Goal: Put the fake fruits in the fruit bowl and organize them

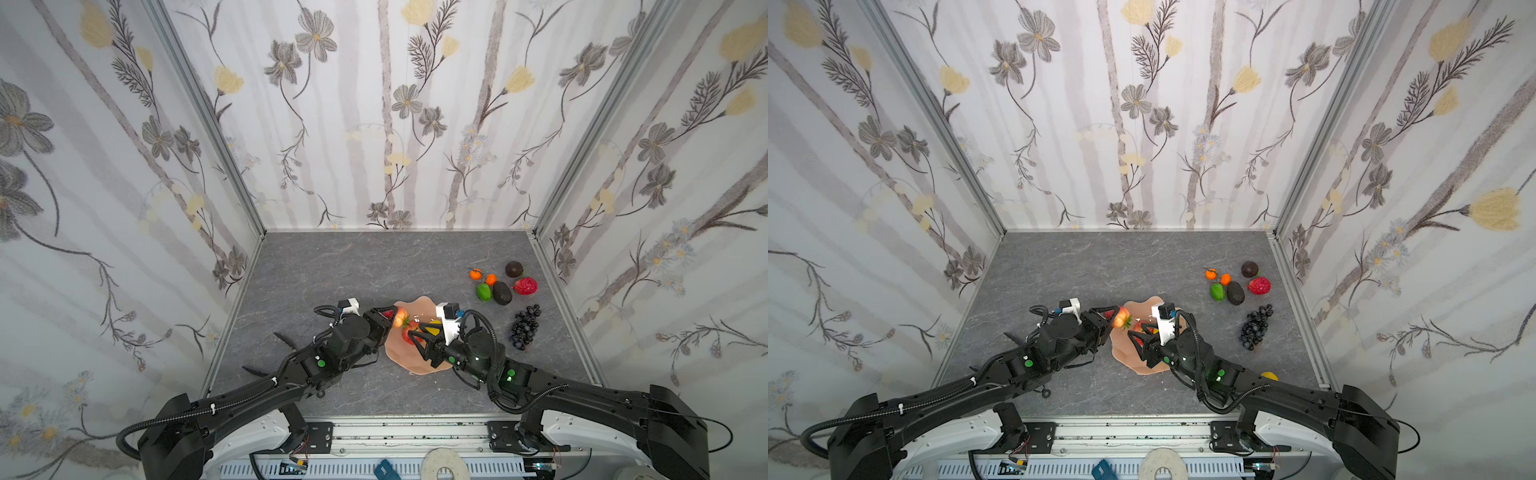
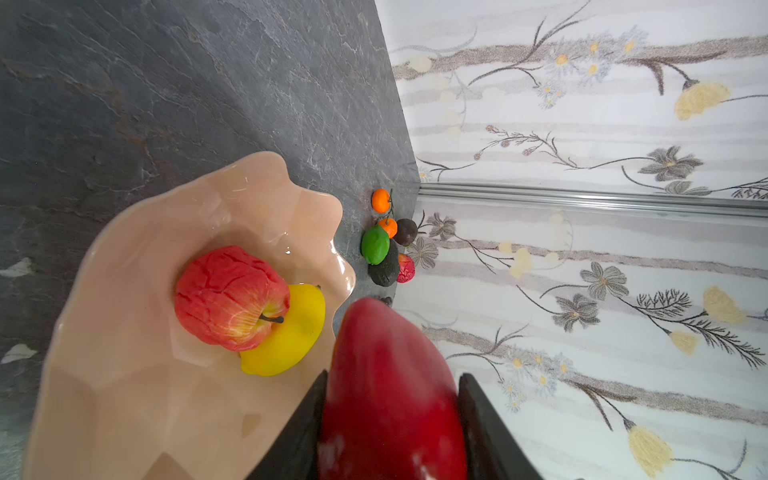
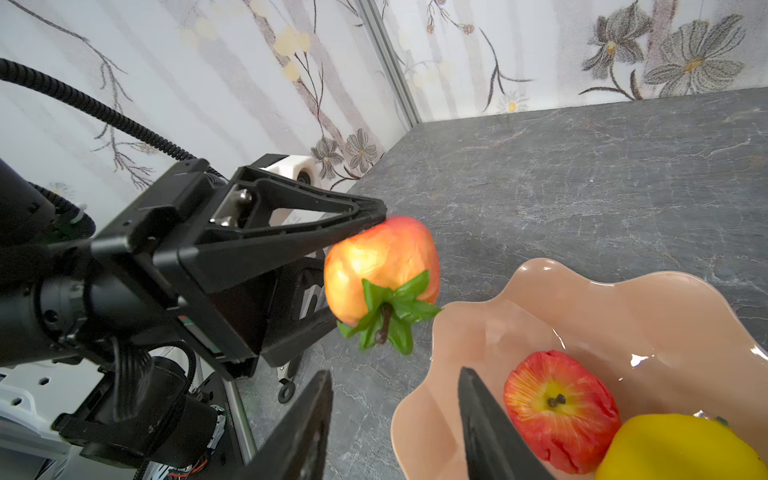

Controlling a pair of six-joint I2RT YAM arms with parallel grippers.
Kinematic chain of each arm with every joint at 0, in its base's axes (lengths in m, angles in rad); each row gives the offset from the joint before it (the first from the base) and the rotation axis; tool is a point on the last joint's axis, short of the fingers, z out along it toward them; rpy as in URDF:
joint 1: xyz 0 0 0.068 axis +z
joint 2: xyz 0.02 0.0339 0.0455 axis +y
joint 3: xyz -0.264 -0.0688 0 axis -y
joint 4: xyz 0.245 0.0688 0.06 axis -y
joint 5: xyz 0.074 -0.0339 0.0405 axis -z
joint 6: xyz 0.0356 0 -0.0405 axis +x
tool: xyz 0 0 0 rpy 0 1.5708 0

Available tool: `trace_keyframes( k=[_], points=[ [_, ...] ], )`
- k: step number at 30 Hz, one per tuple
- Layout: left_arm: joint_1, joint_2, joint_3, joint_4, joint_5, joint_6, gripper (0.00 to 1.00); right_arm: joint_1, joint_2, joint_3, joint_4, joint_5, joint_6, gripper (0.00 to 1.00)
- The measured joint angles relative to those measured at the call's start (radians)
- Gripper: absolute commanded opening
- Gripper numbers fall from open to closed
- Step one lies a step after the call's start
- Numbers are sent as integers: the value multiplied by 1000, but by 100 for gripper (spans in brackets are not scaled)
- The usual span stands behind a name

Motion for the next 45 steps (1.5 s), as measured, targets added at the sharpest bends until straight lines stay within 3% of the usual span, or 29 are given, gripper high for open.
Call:
trace_keyframes(
  k=[17,31,37,43,45],
  points=[
    [-2,13,4,8,29,8,43,0,17,3,28,13,-16,25],
    [-11,20,11,14,48,19,43,-1,45,22,28,19,-16,15],
    [-14,32,13,17,51,19,43,0,58,32,22,19,-23,2],
    [-18,37,13,22,51,23,48,0,55,35,13,21,-24,0],
    [-19,37,13,26,51,27,55,0,48,36,8,24,-24,0]
  ],
)
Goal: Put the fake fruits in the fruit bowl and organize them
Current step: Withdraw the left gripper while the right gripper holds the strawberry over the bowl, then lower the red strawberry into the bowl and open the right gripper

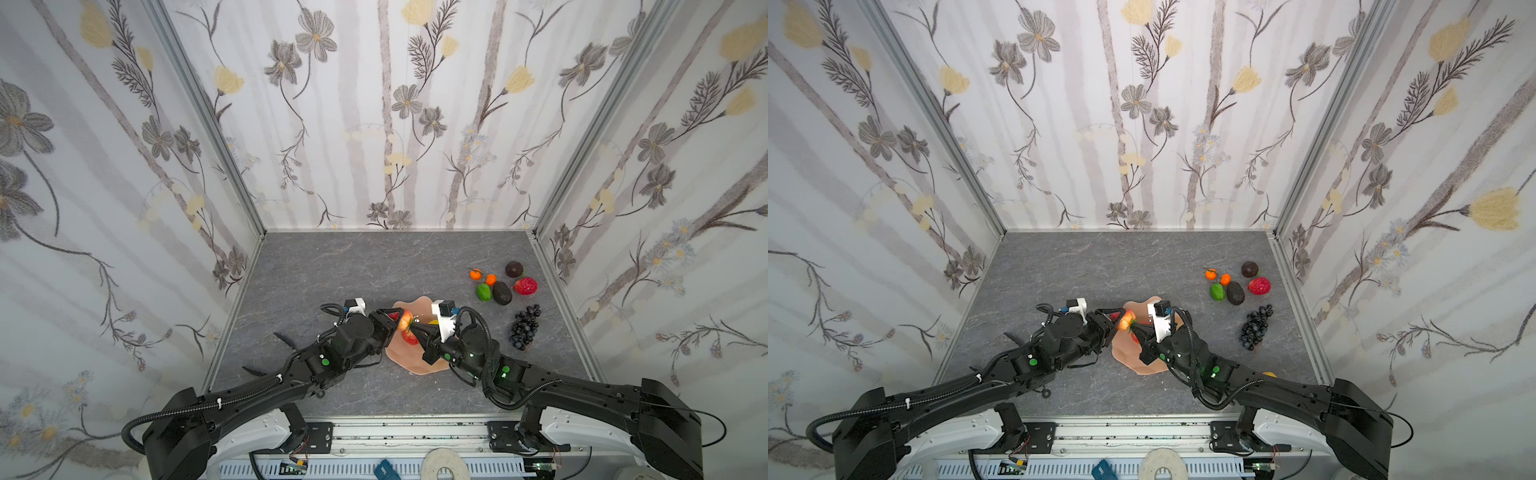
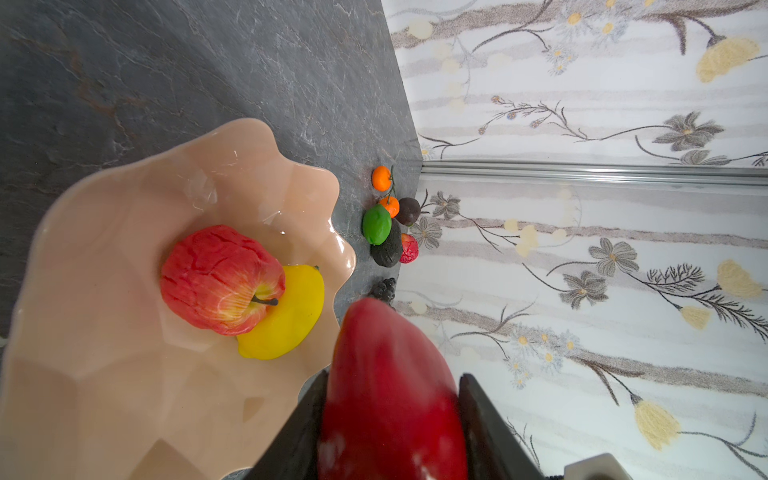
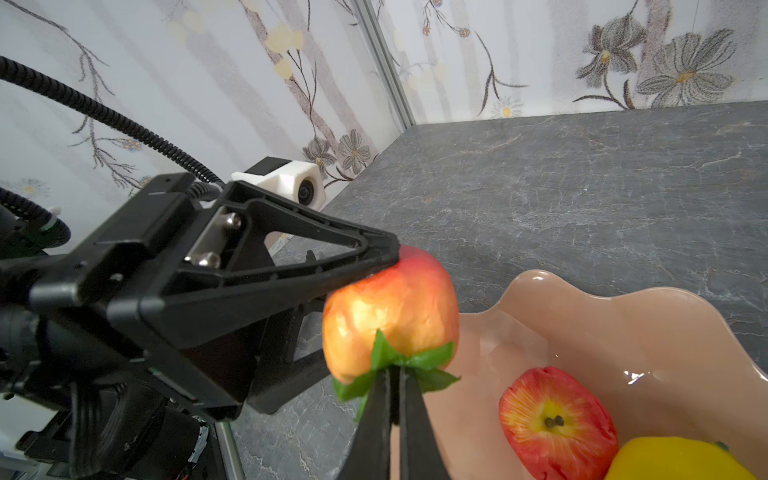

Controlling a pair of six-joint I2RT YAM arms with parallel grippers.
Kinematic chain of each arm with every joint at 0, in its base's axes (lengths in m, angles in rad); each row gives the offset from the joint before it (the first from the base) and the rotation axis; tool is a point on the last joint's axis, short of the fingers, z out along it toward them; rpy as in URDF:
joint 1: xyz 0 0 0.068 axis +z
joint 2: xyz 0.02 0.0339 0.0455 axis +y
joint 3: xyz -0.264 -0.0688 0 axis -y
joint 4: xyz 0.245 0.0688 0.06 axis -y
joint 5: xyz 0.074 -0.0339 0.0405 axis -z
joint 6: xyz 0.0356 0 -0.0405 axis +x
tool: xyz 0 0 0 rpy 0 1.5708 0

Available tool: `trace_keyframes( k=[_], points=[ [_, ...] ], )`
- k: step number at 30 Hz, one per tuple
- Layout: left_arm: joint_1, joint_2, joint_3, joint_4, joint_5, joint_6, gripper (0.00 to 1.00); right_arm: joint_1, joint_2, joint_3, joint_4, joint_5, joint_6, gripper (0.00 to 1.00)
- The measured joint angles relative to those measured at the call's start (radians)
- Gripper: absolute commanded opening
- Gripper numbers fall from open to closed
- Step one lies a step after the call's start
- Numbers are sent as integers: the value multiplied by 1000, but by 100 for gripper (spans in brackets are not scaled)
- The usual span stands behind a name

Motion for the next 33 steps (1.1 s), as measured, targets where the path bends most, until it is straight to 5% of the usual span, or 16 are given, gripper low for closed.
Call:
trace_keyframes(
  k=[12,23,33],
  points=[
    [48,-60,68,-151,-2,203,100,-33,-69,103,-232,58,-3,0],
    [186,-294,66,-508,-111,600,100,-175,-62,235,-603,14,-67,0],
    [238,-439,3,-667,-229,752,100,-162,79,433,-878,19,-112,0]
  ],
)
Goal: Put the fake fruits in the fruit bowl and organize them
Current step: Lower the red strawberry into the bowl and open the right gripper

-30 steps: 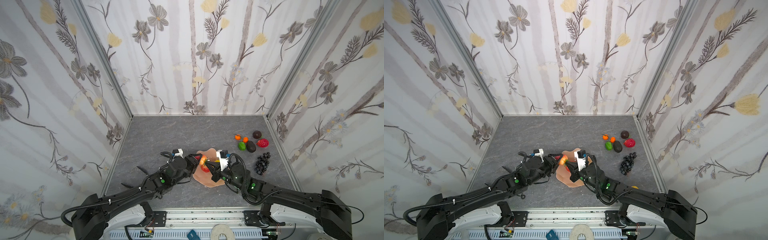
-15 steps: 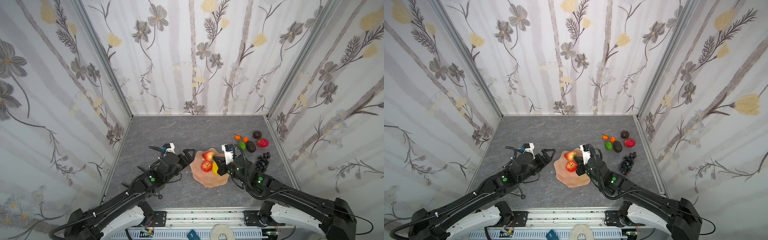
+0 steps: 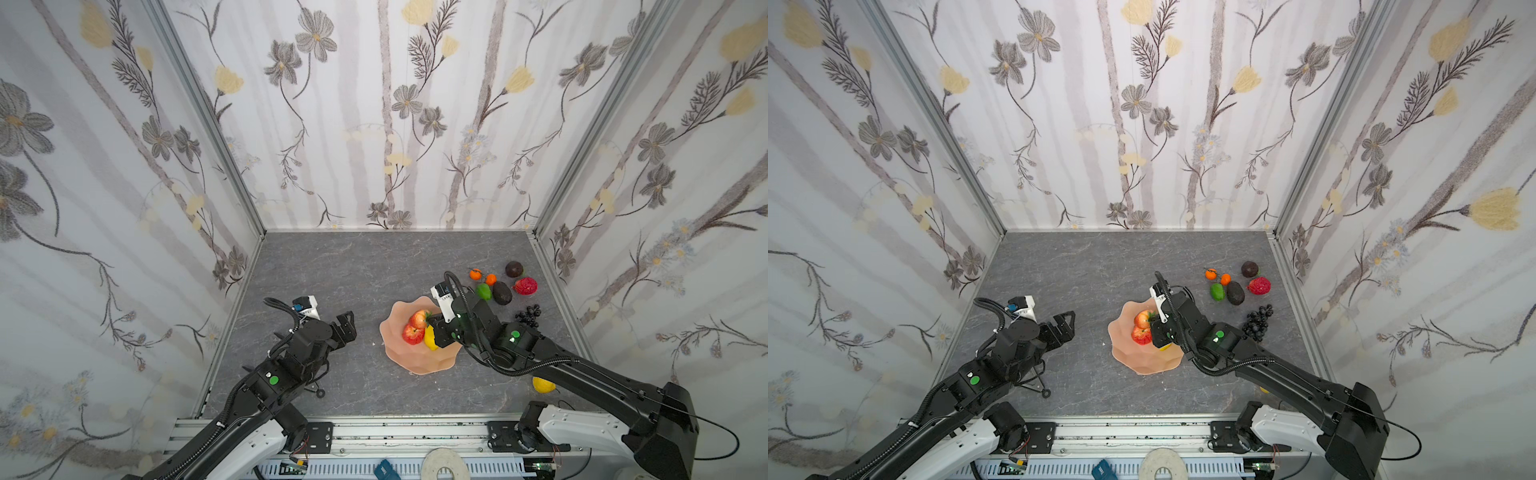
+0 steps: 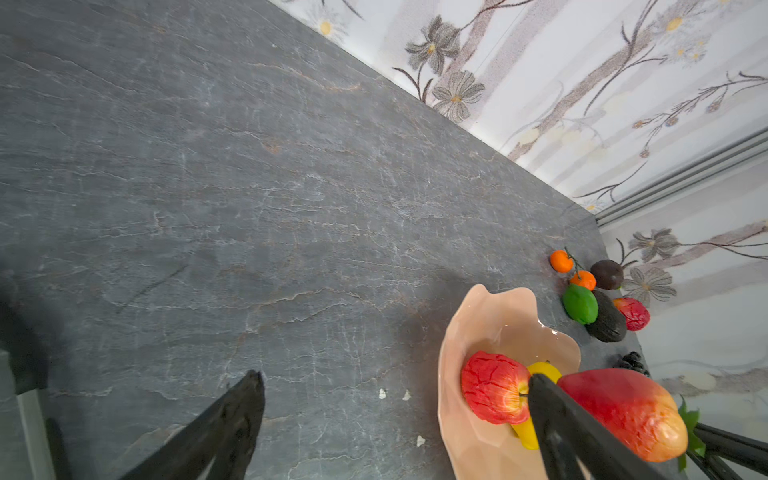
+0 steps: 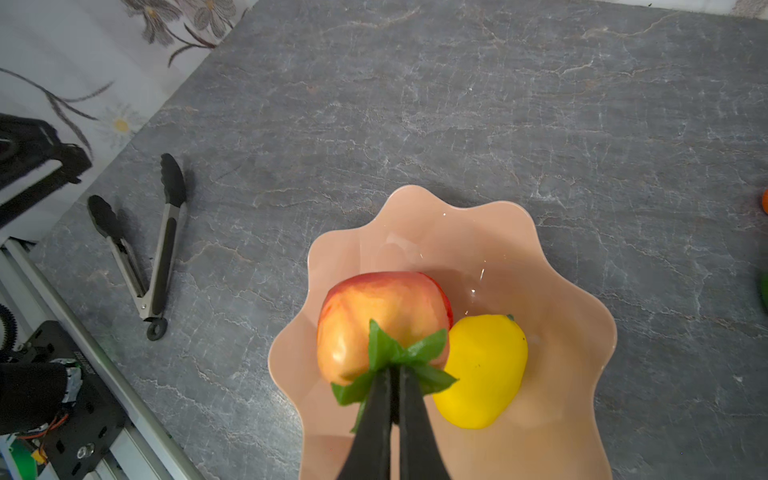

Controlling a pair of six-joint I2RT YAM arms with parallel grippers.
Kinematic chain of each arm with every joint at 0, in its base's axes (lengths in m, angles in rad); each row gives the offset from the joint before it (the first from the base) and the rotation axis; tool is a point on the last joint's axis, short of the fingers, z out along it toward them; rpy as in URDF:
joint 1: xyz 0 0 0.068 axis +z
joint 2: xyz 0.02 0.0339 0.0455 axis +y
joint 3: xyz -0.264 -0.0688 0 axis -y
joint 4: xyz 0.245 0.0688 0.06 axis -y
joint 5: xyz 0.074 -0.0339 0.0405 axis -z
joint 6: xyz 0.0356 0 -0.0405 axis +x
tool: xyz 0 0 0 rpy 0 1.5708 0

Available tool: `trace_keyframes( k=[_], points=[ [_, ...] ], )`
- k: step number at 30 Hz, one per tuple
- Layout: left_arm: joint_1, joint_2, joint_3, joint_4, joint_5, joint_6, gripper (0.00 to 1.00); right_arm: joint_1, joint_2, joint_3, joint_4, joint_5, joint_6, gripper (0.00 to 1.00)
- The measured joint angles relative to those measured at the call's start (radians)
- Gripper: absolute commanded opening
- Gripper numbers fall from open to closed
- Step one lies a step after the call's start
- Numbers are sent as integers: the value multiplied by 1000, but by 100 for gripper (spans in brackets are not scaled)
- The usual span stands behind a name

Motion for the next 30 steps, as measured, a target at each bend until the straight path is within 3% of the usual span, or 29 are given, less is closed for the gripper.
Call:
trace_keyframes(
  k=[15,30],
  points=[
    [13,-28,-19,-62,-37,47,100,-119,230,221,-211,68,-91,0],
    [19,-63,-66,-80,-56,46,100,-125,435,390,-341,27,-132,0]
  ],
)
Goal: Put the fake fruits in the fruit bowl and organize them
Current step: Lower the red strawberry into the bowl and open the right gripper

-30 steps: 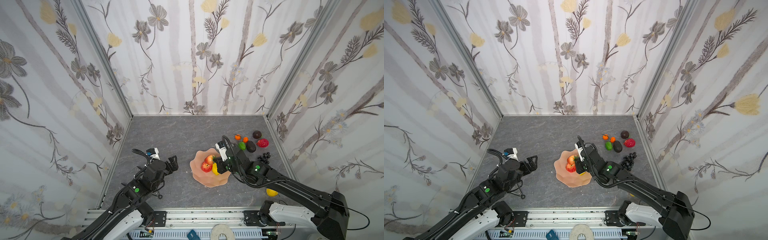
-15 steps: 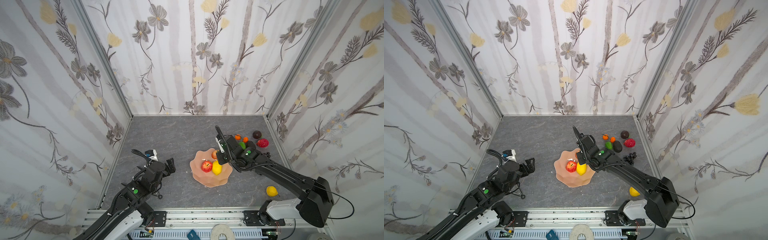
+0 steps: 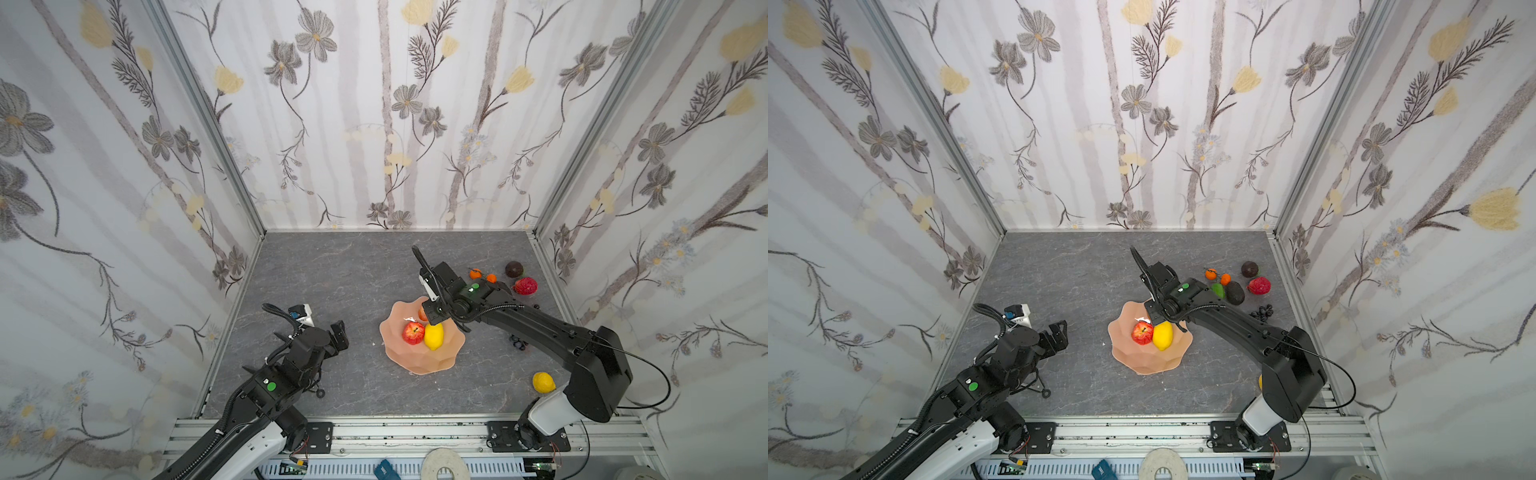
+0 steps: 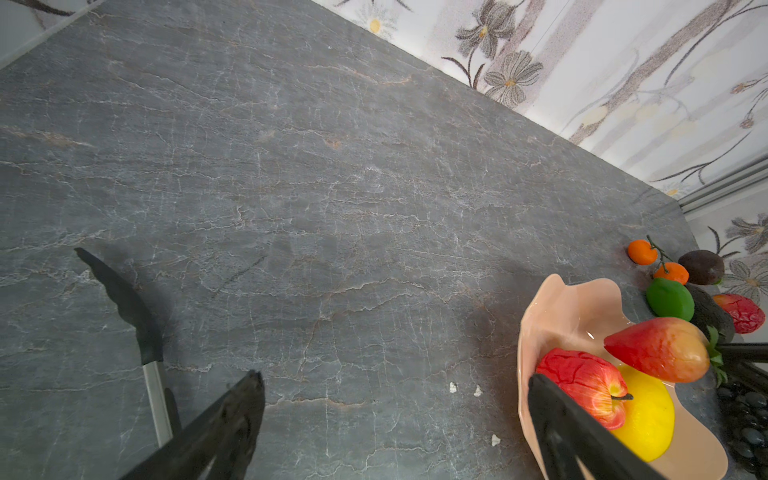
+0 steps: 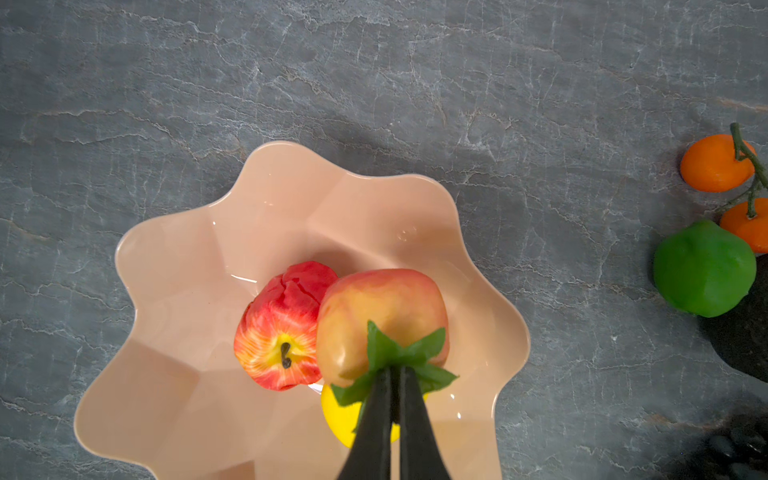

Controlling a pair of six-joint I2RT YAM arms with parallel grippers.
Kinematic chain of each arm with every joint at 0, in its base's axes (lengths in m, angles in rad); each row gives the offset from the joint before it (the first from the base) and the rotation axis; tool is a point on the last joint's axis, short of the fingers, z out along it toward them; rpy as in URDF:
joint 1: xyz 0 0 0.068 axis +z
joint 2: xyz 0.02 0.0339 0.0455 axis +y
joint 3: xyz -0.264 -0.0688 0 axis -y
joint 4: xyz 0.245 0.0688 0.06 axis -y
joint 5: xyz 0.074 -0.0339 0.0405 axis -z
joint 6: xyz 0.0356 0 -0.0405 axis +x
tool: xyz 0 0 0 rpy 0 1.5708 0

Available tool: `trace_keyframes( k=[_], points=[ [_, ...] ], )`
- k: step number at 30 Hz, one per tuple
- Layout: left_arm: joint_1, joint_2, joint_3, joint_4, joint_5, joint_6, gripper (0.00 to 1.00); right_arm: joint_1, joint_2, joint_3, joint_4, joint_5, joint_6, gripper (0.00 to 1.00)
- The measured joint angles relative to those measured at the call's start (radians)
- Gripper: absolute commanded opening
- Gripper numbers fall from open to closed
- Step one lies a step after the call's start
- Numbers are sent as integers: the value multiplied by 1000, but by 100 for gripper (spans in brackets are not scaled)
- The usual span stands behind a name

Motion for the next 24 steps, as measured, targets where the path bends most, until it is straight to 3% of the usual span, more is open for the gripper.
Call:
trace_keyframes(
  k=[24],
  points=[
    [29,-49,-56,4,-23,11,100,-8,211,151,-98,54,1,0]
  ],
)
